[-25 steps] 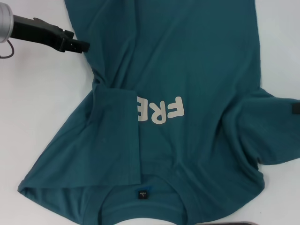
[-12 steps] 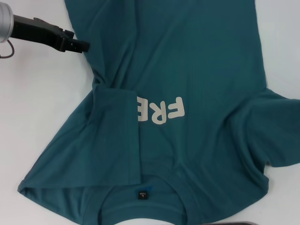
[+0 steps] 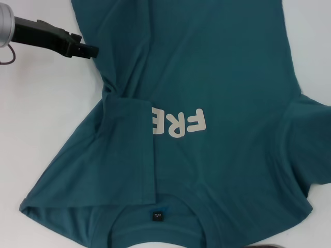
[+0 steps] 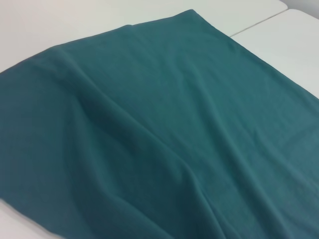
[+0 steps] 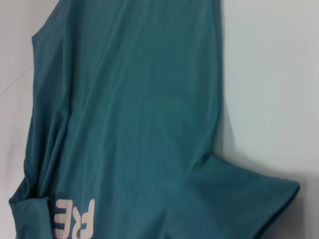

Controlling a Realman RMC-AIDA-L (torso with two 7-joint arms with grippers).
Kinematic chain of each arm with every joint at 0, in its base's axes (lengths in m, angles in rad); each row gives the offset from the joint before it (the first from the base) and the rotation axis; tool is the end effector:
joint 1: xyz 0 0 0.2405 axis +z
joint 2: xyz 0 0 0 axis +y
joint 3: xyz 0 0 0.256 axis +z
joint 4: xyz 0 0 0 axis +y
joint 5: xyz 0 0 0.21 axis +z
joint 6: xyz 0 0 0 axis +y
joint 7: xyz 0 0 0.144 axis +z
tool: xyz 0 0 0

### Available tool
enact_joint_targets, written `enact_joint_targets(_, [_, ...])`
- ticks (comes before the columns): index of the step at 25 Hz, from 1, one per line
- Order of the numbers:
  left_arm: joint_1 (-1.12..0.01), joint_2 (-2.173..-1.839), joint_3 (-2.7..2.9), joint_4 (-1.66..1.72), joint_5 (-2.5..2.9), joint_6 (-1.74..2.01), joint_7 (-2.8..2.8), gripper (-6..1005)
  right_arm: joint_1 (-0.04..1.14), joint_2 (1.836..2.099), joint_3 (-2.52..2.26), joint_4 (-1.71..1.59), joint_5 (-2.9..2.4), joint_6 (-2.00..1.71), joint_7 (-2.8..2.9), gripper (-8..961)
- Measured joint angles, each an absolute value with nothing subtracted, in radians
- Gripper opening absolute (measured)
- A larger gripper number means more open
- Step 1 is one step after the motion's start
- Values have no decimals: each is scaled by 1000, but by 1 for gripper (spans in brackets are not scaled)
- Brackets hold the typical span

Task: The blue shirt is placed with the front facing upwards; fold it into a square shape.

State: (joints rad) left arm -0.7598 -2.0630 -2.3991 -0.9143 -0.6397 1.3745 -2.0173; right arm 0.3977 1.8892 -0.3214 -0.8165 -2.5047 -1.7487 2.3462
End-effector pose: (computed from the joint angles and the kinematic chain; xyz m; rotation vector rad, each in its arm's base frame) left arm -0.2260 0.4118 0.0358 -2.5640 -0.9008 -0.0380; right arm 0.3774 0.2646 0.1204 -1.9705 2.0185 0.3743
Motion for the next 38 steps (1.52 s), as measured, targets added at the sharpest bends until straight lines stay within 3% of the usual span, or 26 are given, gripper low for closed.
enact_joint_targets(17, [-754,-2068,-2399,-914,-640,1374,-2018,584,378,1884,-261,-885,-2502,-1807,2347,86])
enact_joint_targets(38, [-750,-2071,-2399,-914,-640,1384,-2020,584,441,1887,-265,-965,-2422,-1924,2402,108])
